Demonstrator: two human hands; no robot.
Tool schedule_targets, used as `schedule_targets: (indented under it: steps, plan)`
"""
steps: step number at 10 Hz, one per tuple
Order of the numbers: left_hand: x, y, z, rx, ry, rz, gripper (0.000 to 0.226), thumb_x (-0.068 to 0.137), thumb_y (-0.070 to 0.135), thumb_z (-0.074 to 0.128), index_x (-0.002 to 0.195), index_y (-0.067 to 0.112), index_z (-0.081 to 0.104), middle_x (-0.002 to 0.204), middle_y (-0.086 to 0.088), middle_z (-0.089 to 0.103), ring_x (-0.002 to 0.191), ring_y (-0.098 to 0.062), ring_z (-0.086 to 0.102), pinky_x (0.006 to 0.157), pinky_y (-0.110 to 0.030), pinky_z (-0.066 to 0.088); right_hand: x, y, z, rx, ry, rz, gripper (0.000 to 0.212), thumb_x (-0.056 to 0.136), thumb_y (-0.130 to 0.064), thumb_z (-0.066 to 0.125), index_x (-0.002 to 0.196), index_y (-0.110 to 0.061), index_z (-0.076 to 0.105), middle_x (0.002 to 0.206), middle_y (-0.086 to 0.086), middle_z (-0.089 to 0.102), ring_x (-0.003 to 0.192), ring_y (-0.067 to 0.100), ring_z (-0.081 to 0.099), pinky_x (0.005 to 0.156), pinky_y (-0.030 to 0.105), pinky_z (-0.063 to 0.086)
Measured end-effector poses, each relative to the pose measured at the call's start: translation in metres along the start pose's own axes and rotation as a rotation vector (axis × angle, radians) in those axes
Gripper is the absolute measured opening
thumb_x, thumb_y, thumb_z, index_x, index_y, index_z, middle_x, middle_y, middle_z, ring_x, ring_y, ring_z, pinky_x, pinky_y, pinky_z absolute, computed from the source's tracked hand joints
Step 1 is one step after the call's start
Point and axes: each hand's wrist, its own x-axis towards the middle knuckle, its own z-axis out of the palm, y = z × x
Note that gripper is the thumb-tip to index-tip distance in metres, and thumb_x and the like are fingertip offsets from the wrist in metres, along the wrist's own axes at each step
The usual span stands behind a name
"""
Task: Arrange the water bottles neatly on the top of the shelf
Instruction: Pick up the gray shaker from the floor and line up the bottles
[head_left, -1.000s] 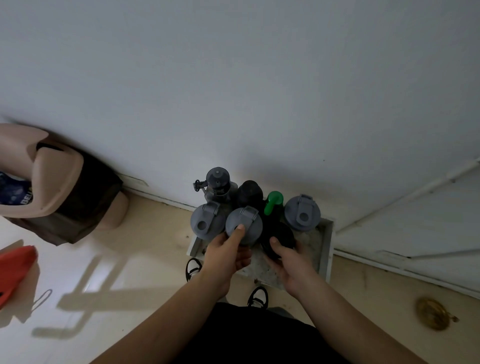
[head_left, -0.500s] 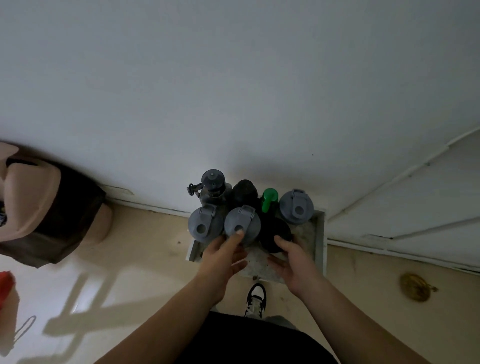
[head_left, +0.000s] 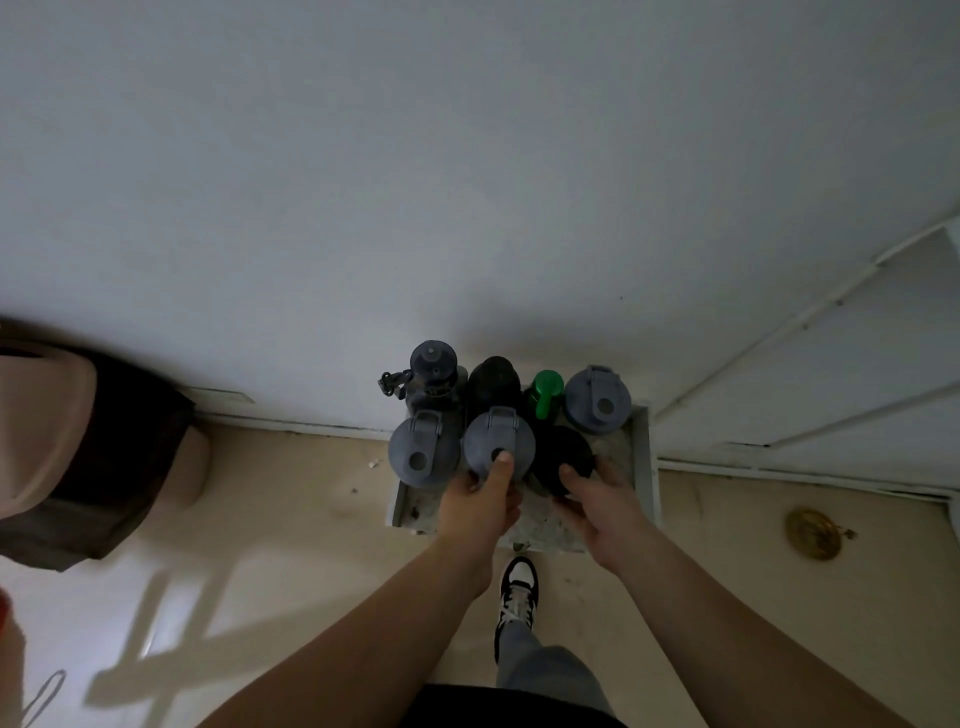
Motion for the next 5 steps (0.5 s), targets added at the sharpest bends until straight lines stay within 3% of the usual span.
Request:
schedule_targets:
  steps: [3, 4, 5]
  plan:
    - [-0.006, 0.003, 0.000, 0.014, 0.019, -0.005, 0.022, 0.095, 0.040, 0.068, 0.105, 0.020, 0.069, 0.101, -0.018, 0.071, 0.090, -0.025, 0.070, 0.084, -0.037, 0.060, -0.007, 0.001, 0.005, 0.041, 0.009, 0.023, 0.075, 0.095, -0.007, 0.073, 0.159, -0.019, 0.035, 0.149, 0.015, 0.057, 0.125, 0.037, 0.064, 0.100, 0.044, 0.055]
    - [-0.008, 0.005, -0.004, 0.027, -0.016, -0.023, 0.029, 0.091, 0.044, 0.072, 0.103, 0.017, 0.070, 0.087, -0.011, 0.064, 0.083, -0.024, 0.064, 0.078, -0.036, 0.058, -0.014, -0.005, 0.002, -0.015, -0.005, 0.026, 0.068, 0.093, -0.016, 0.076, 0.153, -0.017, 0.043, 0.140, 0.012, 0.063, 0.117, 0.033, 0.066, 0.096, 0.043, 0.056]
    - [-0.015, 0.007, -0.020, 0.138, -0.060, -0.040, 0.032, 0.085, 0.042, 0.078, 0.094, 0.015, 0.066, 0.073, -0.002, 0.058, 0.068, -0.018, 0.059, 0.068, -0.033, 0.055, -0.024, -0.007, 0.000, -0.148, 0.036, 0.046, 0.040, 0.094, -0.023, 0.075, 0.126, -0.018, 0.052, 0.108, 0.007, 0.066, 0.104, 0.032, 0.066, 0.096, 0.047, 0.058]
